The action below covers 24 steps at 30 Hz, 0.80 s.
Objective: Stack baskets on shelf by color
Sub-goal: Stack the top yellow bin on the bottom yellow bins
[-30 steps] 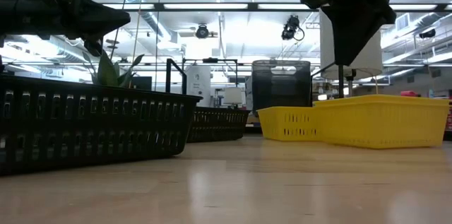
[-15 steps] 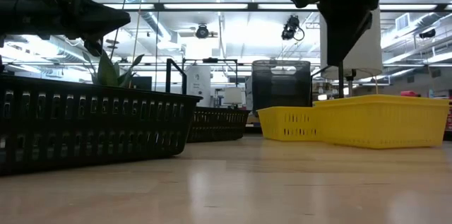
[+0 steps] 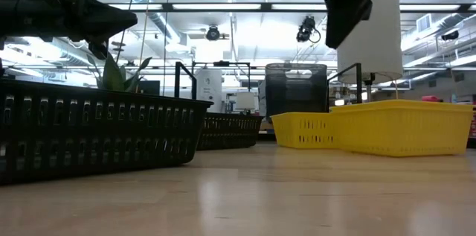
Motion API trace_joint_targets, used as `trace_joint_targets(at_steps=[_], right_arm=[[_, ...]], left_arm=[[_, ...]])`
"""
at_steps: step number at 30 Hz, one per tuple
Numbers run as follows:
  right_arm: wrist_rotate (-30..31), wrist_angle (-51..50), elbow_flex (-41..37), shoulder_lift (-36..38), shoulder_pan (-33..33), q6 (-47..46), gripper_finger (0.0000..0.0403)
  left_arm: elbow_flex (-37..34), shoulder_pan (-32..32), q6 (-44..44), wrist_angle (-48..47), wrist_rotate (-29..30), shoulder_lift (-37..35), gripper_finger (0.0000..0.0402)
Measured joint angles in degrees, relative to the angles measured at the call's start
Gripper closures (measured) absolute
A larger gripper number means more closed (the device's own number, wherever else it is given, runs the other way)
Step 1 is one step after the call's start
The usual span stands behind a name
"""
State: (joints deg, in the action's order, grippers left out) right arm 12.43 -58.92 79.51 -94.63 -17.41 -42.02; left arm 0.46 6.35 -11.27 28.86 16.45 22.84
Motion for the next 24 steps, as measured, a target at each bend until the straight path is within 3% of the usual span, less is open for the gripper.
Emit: trace_joint_targets(at_steps=[5,17,24], right_arm=[[-0.07,1.03,0.13,0.00,-0.02,1.73,0.0313],[2.73,2.43,0.13,0.00,-0.06,3.33,0.0209],[0.31,7.27,0.13,0.00,-0.13,3.45,0.0206]], left_arm=[[0.00,0.00,0.01,0.02,0.00,0.00,0.0364],[0.01,0.00,0.01,0.02,0.00,0.00,0.0365],[0.00,0.00,0.01,0.00,-0.01,-0.01,0.0362]])
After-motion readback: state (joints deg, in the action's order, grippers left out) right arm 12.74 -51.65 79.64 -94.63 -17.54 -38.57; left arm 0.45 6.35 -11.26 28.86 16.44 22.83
